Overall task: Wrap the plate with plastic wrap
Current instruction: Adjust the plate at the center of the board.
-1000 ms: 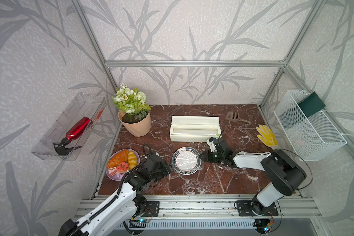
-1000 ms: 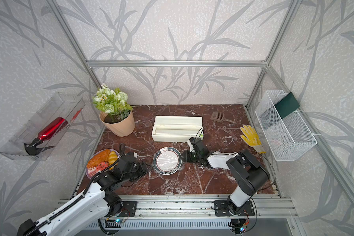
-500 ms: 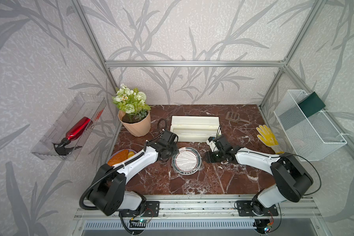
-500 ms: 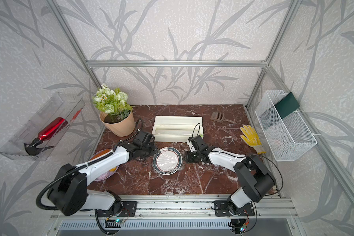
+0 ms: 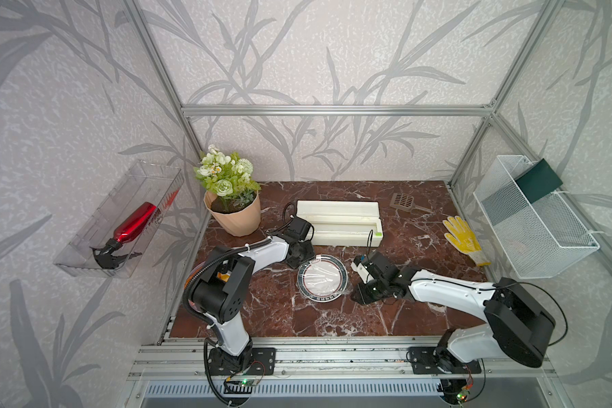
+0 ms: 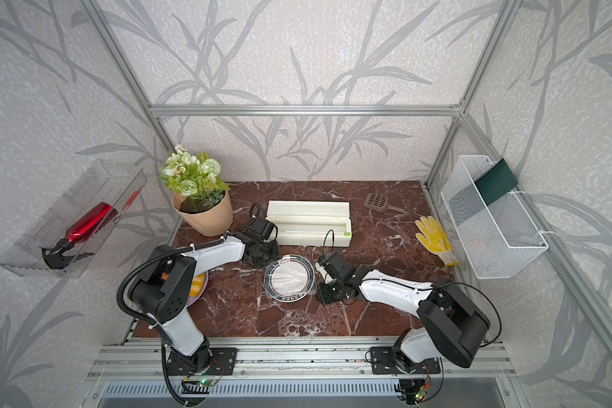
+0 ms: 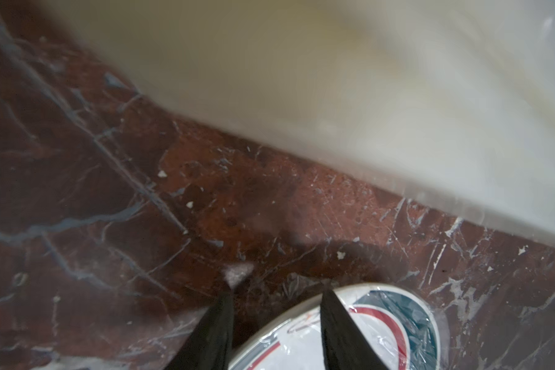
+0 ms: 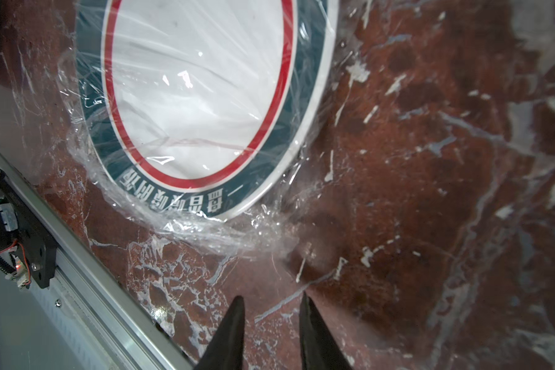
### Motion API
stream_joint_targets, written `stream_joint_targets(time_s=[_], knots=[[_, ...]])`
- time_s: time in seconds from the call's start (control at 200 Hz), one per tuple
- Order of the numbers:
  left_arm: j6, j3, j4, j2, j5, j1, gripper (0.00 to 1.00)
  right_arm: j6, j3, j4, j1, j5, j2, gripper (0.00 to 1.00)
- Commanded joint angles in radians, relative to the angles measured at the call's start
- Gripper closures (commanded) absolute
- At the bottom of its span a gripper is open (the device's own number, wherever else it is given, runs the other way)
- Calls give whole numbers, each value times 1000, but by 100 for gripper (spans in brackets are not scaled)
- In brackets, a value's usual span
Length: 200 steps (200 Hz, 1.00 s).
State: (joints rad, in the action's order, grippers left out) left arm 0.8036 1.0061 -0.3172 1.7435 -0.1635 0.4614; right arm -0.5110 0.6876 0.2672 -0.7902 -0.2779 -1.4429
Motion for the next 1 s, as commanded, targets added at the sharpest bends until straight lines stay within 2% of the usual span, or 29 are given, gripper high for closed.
stream_joint_targets(time_s=[0.0, 0.295, 0.53, 0.685, 0.735, 0.815, 0.995], knots=[[4, -38, 7, -23, -11, 6, 55, 10, 38, 6, -3, 15, -67, 70], [42, -187, 16, -173, -30, 8, 55, 60, 163, 15, 14, 32, -202, 70], [146, -346, 26, -392, -90, 48, 57, 155, 332, 80, 137, 52, -329, 66], [157, -403, -28, -552, -55, 89, 57, 218, 394, 199, 175, 125, -279, 64], [130, -396, -65, -592, -17, 89, 56, 207, 381, 199, 175, 101, -229, 63], [96, -382, -98, -640, 76, 87, 55, 156, 355, 164, 175, -5, -181, 61], [62, -349, -102, -614, 185, 66, 52, 20, 337, 60, 173, -182, -213, 60]])
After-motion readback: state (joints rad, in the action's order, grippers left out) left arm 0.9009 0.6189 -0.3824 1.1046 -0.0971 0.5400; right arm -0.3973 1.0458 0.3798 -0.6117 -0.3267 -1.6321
